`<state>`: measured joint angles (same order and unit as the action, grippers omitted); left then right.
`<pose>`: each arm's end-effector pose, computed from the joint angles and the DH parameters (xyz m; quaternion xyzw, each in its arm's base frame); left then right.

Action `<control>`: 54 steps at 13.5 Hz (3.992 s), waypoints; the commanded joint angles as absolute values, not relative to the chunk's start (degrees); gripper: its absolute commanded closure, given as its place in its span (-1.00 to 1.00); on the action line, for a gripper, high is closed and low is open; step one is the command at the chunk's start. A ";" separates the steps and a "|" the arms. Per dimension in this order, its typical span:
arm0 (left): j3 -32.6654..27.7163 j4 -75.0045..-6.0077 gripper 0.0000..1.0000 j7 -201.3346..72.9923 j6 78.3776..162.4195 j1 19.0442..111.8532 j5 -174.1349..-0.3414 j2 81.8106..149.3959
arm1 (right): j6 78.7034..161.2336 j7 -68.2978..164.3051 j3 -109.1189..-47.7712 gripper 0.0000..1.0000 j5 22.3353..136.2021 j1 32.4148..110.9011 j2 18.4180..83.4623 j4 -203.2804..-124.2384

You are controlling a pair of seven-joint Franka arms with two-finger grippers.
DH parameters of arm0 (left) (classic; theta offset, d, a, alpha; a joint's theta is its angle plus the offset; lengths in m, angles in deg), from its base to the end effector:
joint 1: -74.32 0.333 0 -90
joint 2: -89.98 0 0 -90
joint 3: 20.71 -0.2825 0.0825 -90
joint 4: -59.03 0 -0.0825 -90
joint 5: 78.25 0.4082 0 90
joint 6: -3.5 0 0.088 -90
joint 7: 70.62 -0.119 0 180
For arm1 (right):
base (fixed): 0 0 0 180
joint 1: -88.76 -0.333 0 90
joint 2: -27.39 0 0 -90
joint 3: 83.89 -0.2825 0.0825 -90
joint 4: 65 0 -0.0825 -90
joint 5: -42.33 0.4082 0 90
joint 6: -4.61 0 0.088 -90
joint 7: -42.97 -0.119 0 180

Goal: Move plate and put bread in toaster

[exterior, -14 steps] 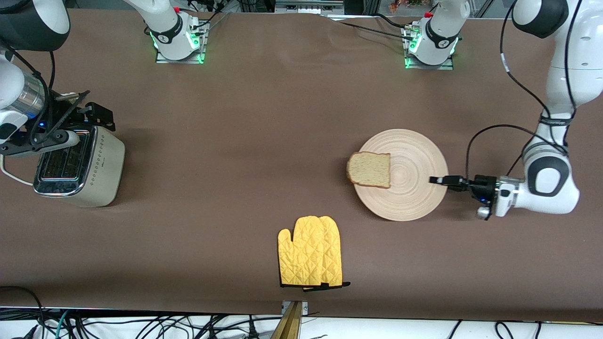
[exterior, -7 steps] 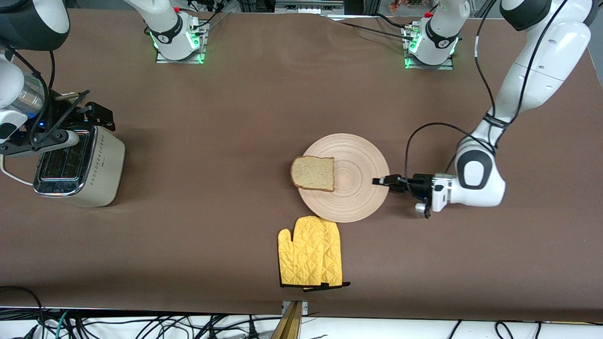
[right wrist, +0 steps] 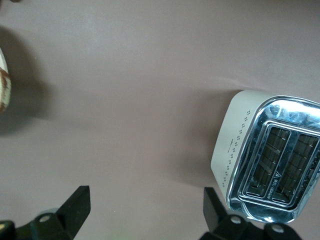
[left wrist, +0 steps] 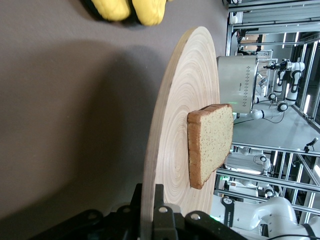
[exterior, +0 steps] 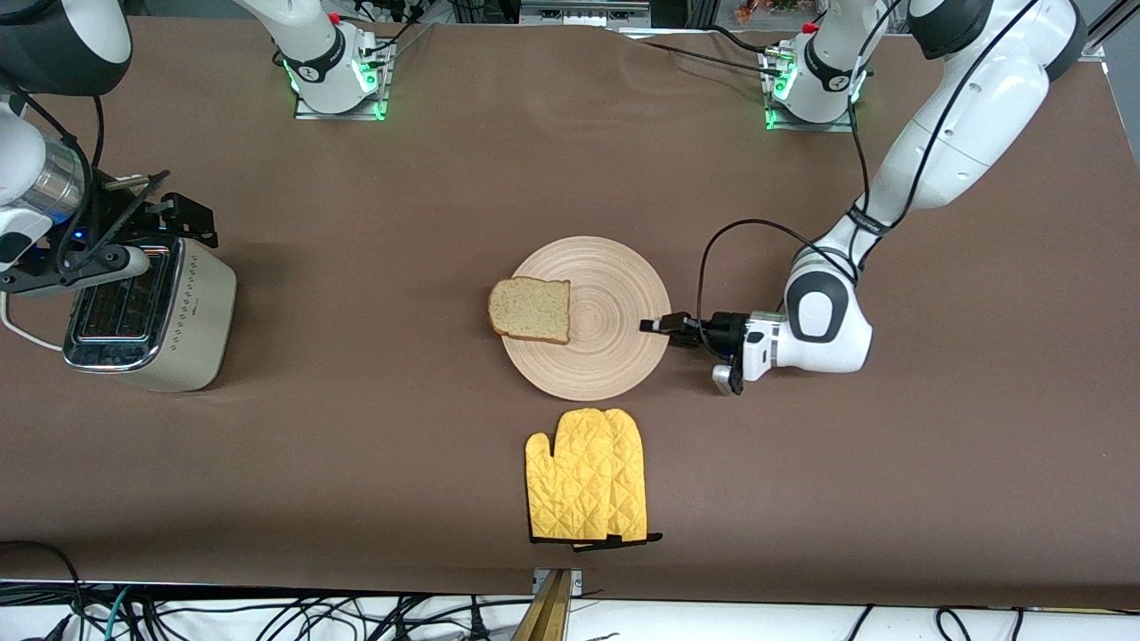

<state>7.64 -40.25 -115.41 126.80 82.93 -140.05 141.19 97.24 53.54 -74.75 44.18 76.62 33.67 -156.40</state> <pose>0.5761 -0.2563 0.0740 0.8209 -0.0608 -0.0762 0.5627 0.6042 0.0390 0.5065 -0.9922 -0.1167 0.0428 0.0102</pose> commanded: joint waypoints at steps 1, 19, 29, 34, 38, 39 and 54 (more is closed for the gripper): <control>7.76 -40.46 1.00 -119.66 126.28 83.64 -142.41 142.36 | 96.54 54.13 -74.84 -1.00 44.97 76.80 33.45 -155.97; 6.62 -40.64 -1.00 -105.36 120.23 89.96 -117.15 132.54 | 106.18 36.58 -75.37 -1.00 51.29 68.91 37.67 -163.06; 3.72 -34.06 -1.00 -99.03 103.27 94.19 -78.71 114.34 | 140.38 8.36 -85.82 -1.00 51.48 60.37 45.21 -177.85; 5.57 -22.47 -1.00 -84.28 87.91 91.73 -66.48 108.97 | 149.18 6.50 -88.11 -1.00 55.78 59.40 52.07 -177.07; -8.07 -21.81 -1.00 -81.35 87.76 80.62 -68.39 101.44 | 151.37 5.71 -88.11 -1.00 58.59 58.09 56.03 -173.98; -12.58 -25.83 -1.00 -81.34 91.35 78.48 -72.93 98.10 | 152.00 4.92 -88.11 -0.99 58.59 57.65 56.74 -173.99; -18.34 -36.51 -1.00 -75.37 94.73 74.59 -77.63 89.98 | 152.80 5.88 -88.03 0.66 58.59 57.91 57.97 -174.16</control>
